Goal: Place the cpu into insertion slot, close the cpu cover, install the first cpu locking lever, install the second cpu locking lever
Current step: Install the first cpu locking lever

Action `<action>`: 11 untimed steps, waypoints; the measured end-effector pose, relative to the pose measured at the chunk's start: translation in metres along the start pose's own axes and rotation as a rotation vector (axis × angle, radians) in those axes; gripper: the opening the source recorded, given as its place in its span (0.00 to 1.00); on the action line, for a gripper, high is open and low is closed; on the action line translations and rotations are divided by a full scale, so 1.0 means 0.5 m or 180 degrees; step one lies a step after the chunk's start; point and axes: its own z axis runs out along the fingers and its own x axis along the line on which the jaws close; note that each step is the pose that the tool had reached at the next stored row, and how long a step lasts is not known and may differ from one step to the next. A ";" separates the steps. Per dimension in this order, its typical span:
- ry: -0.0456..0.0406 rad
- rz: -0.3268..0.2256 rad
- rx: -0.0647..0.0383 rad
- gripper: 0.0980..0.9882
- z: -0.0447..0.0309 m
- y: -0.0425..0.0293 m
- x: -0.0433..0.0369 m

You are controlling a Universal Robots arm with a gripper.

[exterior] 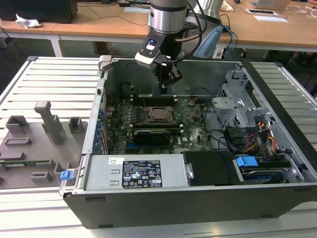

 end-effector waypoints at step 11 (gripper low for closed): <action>0.0017 -0.0836 -0.0023 0.01 0.001 0.000 0.000</action>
